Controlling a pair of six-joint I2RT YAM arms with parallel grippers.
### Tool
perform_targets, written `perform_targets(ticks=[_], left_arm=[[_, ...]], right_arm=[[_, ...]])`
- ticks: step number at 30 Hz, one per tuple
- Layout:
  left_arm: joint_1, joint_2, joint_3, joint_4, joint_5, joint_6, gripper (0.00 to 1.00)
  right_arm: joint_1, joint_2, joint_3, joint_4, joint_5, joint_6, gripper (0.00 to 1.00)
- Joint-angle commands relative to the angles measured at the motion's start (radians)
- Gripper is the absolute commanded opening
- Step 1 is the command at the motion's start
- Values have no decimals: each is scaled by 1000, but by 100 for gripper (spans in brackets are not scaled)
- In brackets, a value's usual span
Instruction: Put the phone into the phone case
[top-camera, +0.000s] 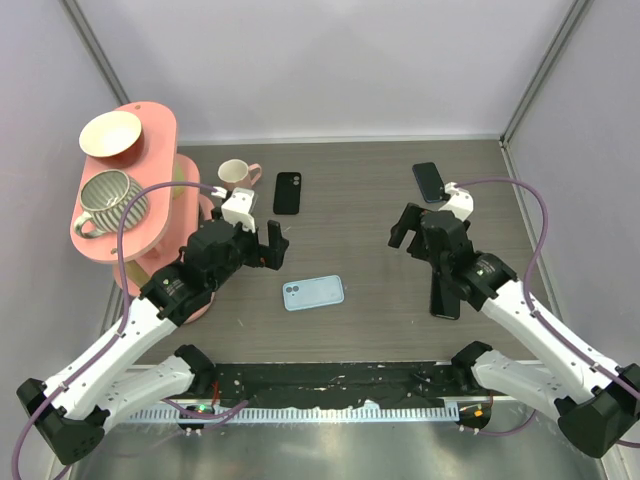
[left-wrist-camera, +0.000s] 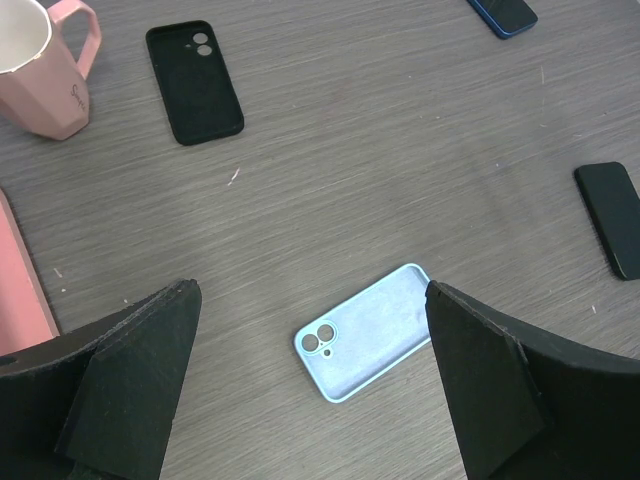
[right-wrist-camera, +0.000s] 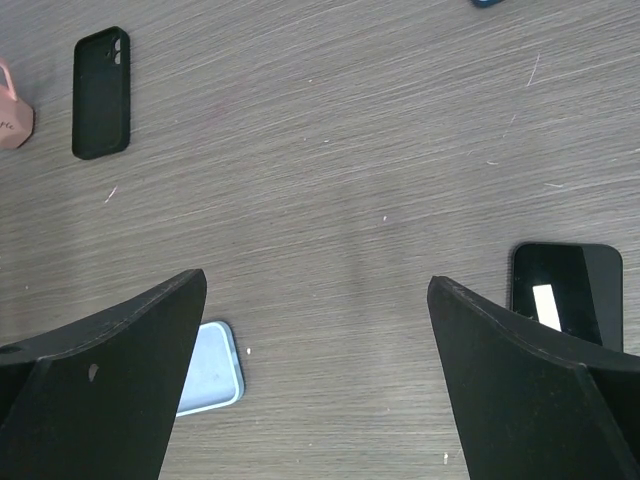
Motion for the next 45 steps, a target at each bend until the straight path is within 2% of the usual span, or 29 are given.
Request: perform_targets(ticks=[1,7,10,13,14,15,16,19,23,25,29,33,36,42,45], left_arm=[[4,-12,5,43,8,-5,100],[4,-15,5,43,17,-12,100],[4,-16,5,46,35,-21,100],[4,-15,6,48,51,-32,100],[5,-16,6,45,57,-34,100],[4,-16,6,43,74,-35,100],[4,-18,6,43,81,-37,100],[4,-19,6,46,94,-40,100],[5,-21,5,46,107,-43,100],[4,-23,2,52,121,-44,100],[4,-21,-2,60,155,-55,100],[4,-16,-2,65,190,-58,100],[5,-16,-3,69,193,-57,100],[4,-4,-14,82,209,-58,100],[4,14,-9,80,219,-58,100]], right_arm=[[4,10,24,65,43,14,99],[4,28,16,153,139,-20,100],[3,45,24,216,283,-32,100],[-1,134,57,305,366,-238,100],[-10,164,74,331,365,-257,100],[-29,195,99,339,339,-270,98],[-80,267,145,348,246,-290,95],[-201,425,250,349,169,-268,93],[-341,666,451,188,129,-151,84],[-390,747,528,164,68,-133,82],[-480,971,652,129,-96,-237,85],[-493,1155,878,37,-146,-423,90],[-493,1246,959,3,-178,-524,93],[-495,1320,1044,-17,-261,-661,95],[-494,1335,1062,-20,-243,-704,95]])
